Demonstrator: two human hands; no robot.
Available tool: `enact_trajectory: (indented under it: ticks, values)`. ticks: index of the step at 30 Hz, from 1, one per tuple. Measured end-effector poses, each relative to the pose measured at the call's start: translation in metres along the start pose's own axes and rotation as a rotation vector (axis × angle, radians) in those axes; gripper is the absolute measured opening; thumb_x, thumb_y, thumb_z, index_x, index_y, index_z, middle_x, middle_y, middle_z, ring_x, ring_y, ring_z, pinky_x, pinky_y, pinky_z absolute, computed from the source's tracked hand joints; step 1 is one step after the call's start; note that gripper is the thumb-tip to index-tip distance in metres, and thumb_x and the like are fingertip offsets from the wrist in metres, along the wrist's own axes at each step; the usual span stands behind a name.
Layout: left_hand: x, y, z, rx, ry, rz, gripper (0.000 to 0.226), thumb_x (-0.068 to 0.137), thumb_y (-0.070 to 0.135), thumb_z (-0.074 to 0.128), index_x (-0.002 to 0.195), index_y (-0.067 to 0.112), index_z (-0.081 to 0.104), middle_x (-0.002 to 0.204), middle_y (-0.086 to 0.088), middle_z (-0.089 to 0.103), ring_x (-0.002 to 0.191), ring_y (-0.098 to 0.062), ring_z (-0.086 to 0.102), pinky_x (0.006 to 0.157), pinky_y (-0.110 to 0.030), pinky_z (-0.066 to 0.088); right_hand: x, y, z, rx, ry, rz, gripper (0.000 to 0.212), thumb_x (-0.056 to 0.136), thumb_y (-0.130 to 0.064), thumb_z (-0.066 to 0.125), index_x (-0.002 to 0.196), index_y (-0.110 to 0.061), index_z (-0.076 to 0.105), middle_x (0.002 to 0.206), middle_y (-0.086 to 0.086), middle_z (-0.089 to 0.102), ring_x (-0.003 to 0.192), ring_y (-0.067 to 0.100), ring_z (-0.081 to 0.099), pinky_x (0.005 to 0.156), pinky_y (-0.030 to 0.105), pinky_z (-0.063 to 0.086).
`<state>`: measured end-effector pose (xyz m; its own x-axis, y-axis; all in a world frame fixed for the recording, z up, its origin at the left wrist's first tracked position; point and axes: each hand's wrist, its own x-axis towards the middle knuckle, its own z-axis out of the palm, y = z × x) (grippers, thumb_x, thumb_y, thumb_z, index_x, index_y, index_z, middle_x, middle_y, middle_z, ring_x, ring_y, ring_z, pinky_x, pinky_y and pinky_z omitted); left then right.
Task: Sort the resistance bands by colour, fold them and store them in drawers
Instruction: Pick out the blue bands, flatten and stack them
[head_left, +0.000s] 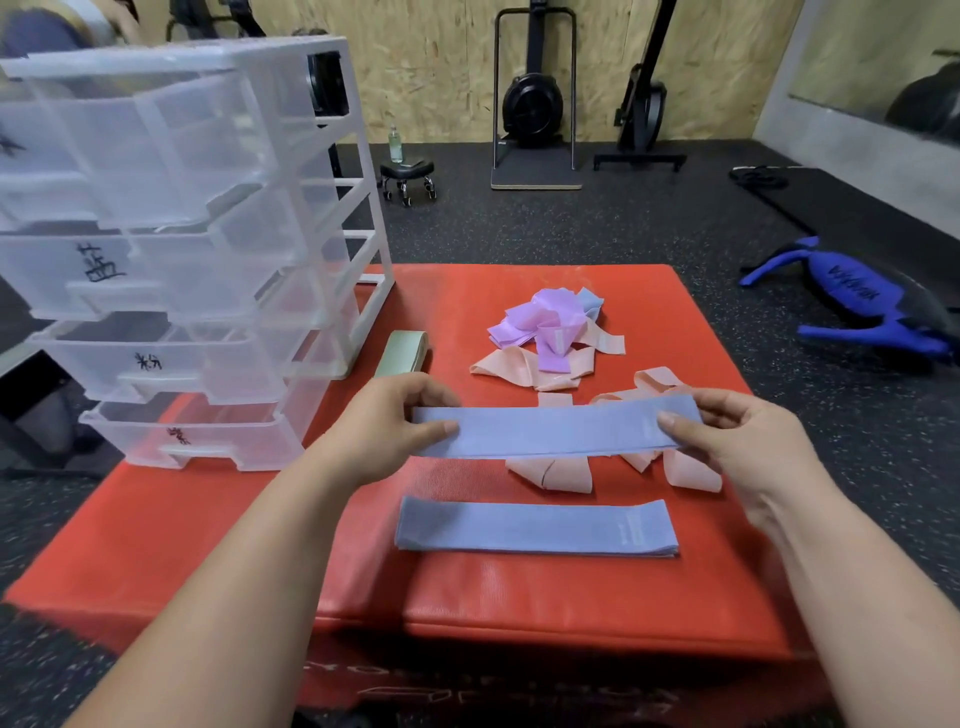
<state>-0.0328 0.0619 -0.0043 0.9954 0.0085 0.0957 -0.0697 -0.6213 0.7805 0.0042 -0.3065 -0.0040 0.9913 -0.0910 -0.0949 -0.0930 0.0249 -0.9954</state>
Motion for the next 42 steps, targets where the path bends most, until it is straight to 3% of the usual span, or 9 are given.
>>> enact_trajectory:
  ticks: [5, 11, 15, 22, 25, 30, 36, 39, 42]
  values:
    - [-0.019, -0.009, -0.008, -0.099, 0.023, -0.096, 0.022, 0.088, 0.014, 0.085, 0.103, 0.027, 0.077, 0.091, -0.002, 0.079, 0.084, -0.032, 0.074, 0.081, -0.049, 0.062, -0.007, 0.009, -0.007, -0.037, -0.111, 0.163, 0.024, 0.081, -0.002, 0.082, 0.104, -0.005, 0.074, 0.093, 0.011, 0.075, 0.077, 0.018, 0.07, 0.077, 0.033, 0.058]
    - [-0.039, -0.017, -0.008, -0.012, 0.035, -0.188, 0.022, 0.083, 0.01, 0.087, 0.092, 0.025, 0.075, 0.084, -0.002, 0.073, 0.067, -0.013, 0.064, 0.073, -0.037, 0.059, -0.022, 0.008, -0.013, -0.115, -0.197, 0.221, 0.021, 0.089, 0.002, 0.075, 0.108, -0.006, 0.071, 0.095, 0.012, 0.076, 0.077, 0.016, 0.072, 0.063, 0.021, 0.062]
    - [-0.048, -0.022, -0.004, 0.107, 0.028, -0.221, 0.021, 0.076, 0.009, 0.087, 0.083, 0.024, 0.073, 0.072, 0.001, 0.073, 0.063, -0.015, 0.064, 0.072, -0.039, 0.06, -0.027, 0.016, -0.019, -0.433, -0.198, 0.114, 0.022, 0.082, -0.001, 0.085, 0.099, -0.013, 0.077, 0.08, 0.009, 0.07, 0.066, 0.016, 0.063, 0.061, 0.025, 0.055]
    - [-0.058, -0.018, 0.006, 0.33, -0.012, -0.151, 0.021, 0.079, 0.008, 0.08, 0.088, 0.025, 0.072, 0.082, 0.009, 0.073, 0.075, -0.002, 0.065, 0.062, -0.013, 0.043, -0.031, 0.03, -0.016, -0.813, -0.159, -0.119, 0.022, 0.075, -0.012, 0.09, 0.083, -0.026, 0.075, 0.065, -0.006, 0.062, 0.059, 0.015, 0.055, 0.066, 0.031, 0.044]
    - [-0.059, -0.016, 0.009, 0.383, -0.021, -0.112, 0.021, 0.079, 0.007, 0.077, 0.092, 0.022, 0.071, 0.085, 0.009, 0.071, 0.073, -0.001, 0.062, 0.061, -0.012, 0.041, -0.032, 0.033, -0.012, -0.913, -0.139, -0.191, 0.021, 0.074, -0.017, 0.09, 0.084, -0.028, 0.075, 0.07, -0.006, 0.067, 0.063, 0.011, 0.059, 0.061, 0.027, 0.041]
    - [-0.06, -0.023, 0.021, 0.489, -0.04, -0.072, 0.024, 0.078, 0.007, 0.072, 0.092, 0.026, 0.068, 0.088, 0.008, 0.069, 0.079, -0.014, 0.063, 0.066, -0.026, 0.048, -0.034, 0.044, -0.009, -1.026, -0.166, -0.238, 0.023, 0.075, -0.016, 0.087, 0.087, -0.032, 0.075, 0.075, -0.01, 0.068, 0.07, 0.002, 0.061, 0.061, 0.015, 0.038]
    - [-0.06, -0.026, 0.02, 0.609, -0.057, -0.02, 0.034, 0.082, 0.01, 0.068, 0.112, 0.028, 0.069, 0.106, 0.01, 0.067, 0.101, -0.018, 0.061, 0.084, -0.038, 0.055, -0.029, 0.056, -0.014, -1.105, -0.21, -0.291, 0.029, 0.076, -0.029, 0.088, 0.096, -0.041, 0.071, 0.095, -0.01, 0.059, 0.083, 0.008, 0.061, 0.082, 0.033, 0.05]
    - [-0.06, -0.031, 0.015, 0.538, -0.084, 0.04, 0.036, 0.089, 0.024, 0.074, 0.124, 0.03, 0.066, 0.121, 0.011, 0.066, 0.111, -0.015, 0.062, 0.091, -0.033, 0.051, -0.027, 0.051, -0.02, -1.115, -0.344, -0.351, 0.04, 0.076, -0.041, 0.088, 0.112, -0.039, 0.071, 0.113, -0.016, 0.061, 0.102, 0.007, 0.061, 0.091, 0.03, 0.047]
    - [-0.062, -0.035, 0.015, 0.525, -0.272, 0.088, 0.066, 0.082, 0.044, 0.085, 0.141, 0.033, 0.058, 0.133, 0.014, 0.06, 0.12, -0.01, 0.055, 0.099, -0.028, 0.045, -0.028, 0.05, -0.023, -1.168, -0.524, -0.367, 0.063, 0.067, -0.048, 0.092, 0.125, -0.038, 0.067, 0.124, -0.022, 0.062, 0.115, 0.001, 0.056, 0.1, 0.026, 0.044]
